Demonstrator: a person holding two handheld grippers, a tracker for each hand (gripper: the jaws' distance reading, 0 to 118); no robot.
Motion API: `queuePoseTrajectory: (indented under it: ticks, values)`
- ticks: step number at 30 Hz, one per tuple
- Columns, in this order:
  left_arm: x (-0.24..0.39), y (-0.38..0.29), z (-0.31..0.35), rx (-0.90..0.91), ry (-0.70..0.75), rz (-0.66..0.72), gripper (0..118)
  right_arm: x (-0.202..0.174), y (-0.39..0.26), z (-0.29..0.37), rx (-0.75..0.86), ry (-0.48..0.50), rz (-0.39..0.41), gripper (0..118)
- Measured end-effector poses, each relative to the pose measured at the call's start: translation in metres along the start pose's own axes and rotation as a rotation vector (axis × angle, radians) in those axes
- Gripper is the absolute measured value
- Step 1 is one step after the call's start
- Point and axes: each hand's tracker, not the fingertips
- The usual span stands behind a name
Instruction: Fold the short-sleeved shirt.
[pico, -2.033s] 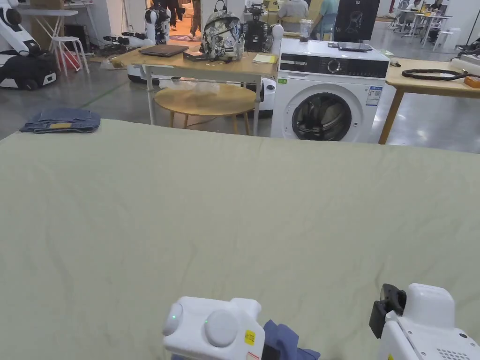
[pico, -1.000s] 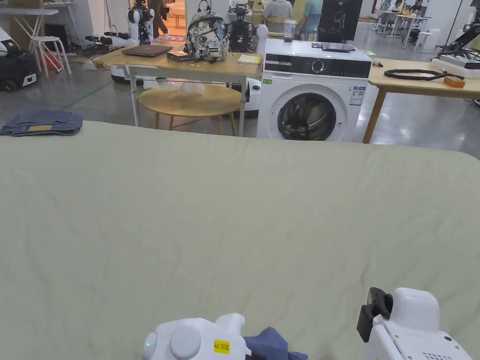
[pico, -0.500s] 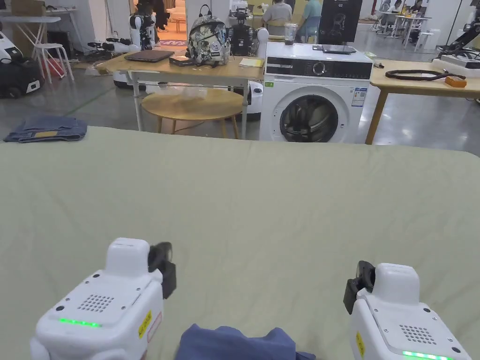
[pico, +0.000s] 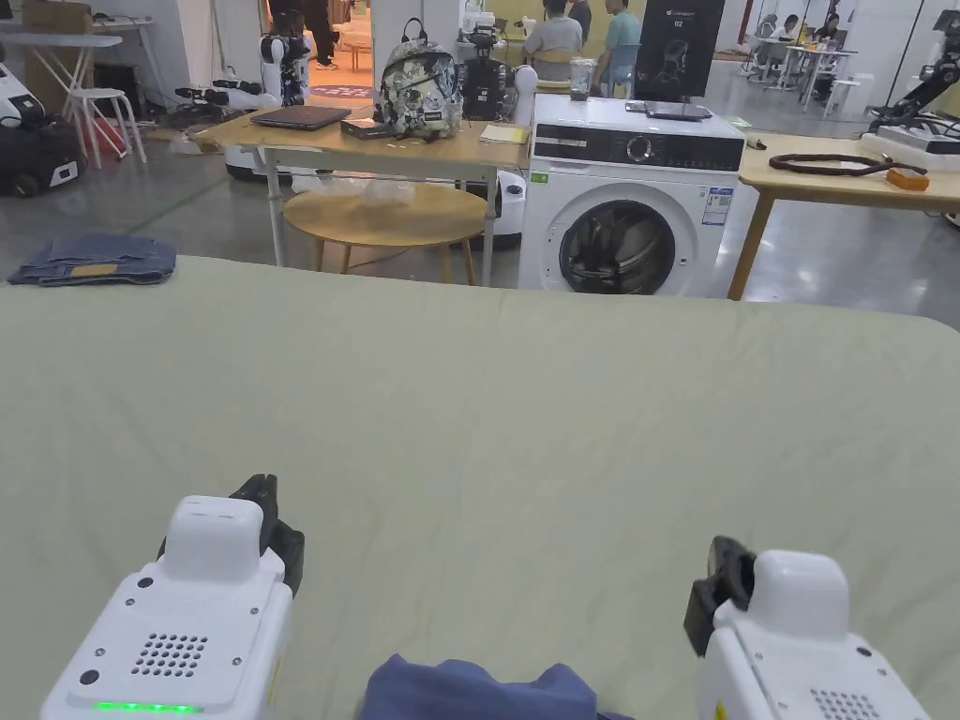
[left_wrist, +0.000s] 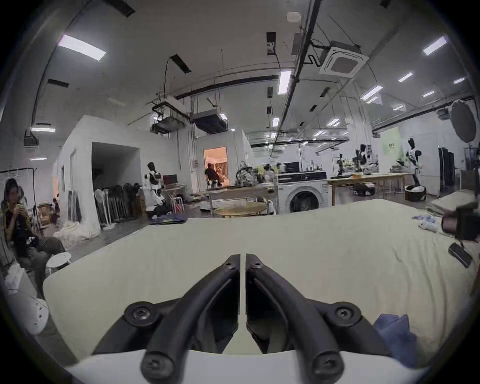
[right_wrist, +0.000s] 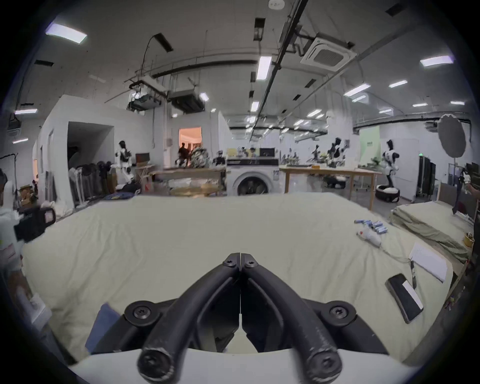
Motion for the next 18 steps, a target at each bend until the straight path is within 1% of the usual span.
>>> queuePoseTrajectory:
  ticks: [2,3,4,6,10,13,15,18]
  values:
    - [-0.003,-0.001,0.003,-0.002,-0.005,0.006,0,-0.01,-0.014,0.008,-0.063,0.033,0.037,0]
    - [-0.004,-0.002,0.004,-0.005,-0.004,0.009,0,-0.017,-0.023,0.011,-0.1,0.069,0.053,0]
    - [-0.005,-0.002,0.006,-0.008,-0.001,0.013,0,-0.024,-0.033,0.011,-0.148,0.105,0.065,0]
    - [-0.007,-0.006,0.007,-0.018,-0.004,0.02,0,-0.037,-0.048,0.009,-0.213,0.154,0.061,0]
    - [-0.014,-0.013,0.008,-0.066,-0.024,0.056,0,-0.065,-0.081,-0.007,-0.36,0.224,0.114,0]
    - [-0.022,-0.017,0.013,-0.09,-0.02,0.089,0,-0.075,-0.102,-0.022,-0.449,0.207,0.14,0]
    - [-0.028,-0.019,0.015,-0.113,-0.031,0.114,0,-0.076,-0.114,-0.031,-0.496,0.174,0.155,0]
    - [-0.037,-0.024,0.018,-0.195,-0.086,0.159,0,-0.072,-0.119,-0.04,-0.489,0.16,0.144,0]
